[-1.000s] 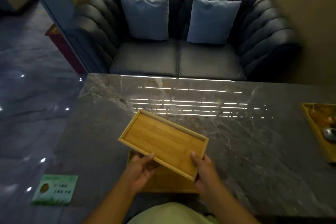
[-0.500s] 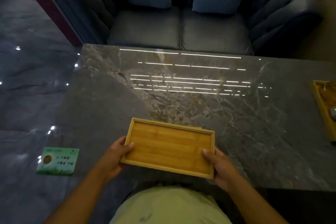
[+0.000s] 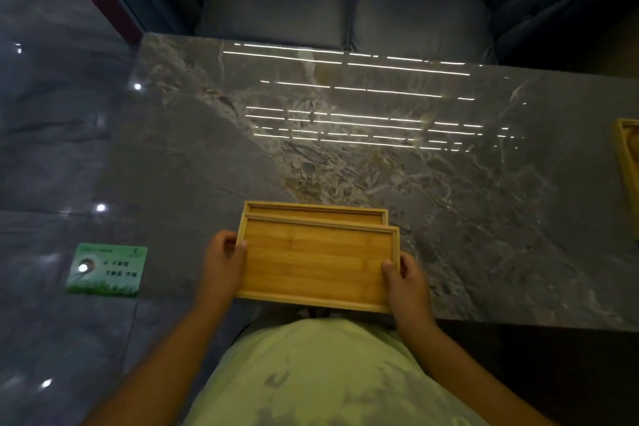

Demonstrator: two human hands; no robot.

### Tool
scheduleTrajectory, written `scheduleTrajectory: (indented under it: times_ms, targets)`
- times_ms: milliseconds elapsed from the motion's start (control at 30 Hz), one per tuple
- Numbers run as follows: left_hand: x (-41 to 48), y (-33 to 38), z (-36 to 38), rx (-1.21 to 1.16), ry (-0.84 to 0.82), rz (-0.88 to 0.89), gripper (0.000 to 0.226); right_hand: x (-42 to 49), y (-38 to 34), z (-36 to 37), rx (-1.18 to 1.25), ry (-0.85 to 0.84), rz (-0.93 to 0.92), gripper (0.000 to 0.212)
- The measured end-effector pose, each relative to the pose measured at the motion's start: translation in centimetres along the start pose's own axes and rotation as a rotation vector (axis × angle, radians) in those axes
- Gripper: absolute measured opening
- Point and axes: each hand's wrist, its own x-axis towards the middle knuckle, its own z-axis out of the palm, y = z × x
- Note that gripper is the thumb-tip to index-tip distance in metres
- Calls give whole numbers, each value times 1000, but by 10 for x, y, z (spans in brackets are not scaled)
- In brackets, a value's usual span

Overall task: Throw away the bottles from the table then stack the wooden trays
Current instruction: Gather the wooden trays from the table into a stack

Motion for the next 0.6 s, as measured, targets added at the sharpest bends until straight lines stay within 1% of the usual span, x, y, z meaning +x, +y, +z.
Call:
scheduleTrajectory:
  times_ms: [133,200,300,467,600]
  targets:
    - [7,-1,-5,69,-13,61,8,8,-2,-5,-188,-8,-110,18]
    - [12,-1,-5,140,-23,77,8,13,-2,-4,-271,17,-155,17]
    - [17,1,-7,263,-46,131,10,21,-3,-1,-384,81,-170,19]
    - [22,9,-7,372,-20,192,13,29,-6,3,-451,90,-154,22]
    - [25,11,-7,366,-27,143,13,32,-7,7,-475,67,-143,21]
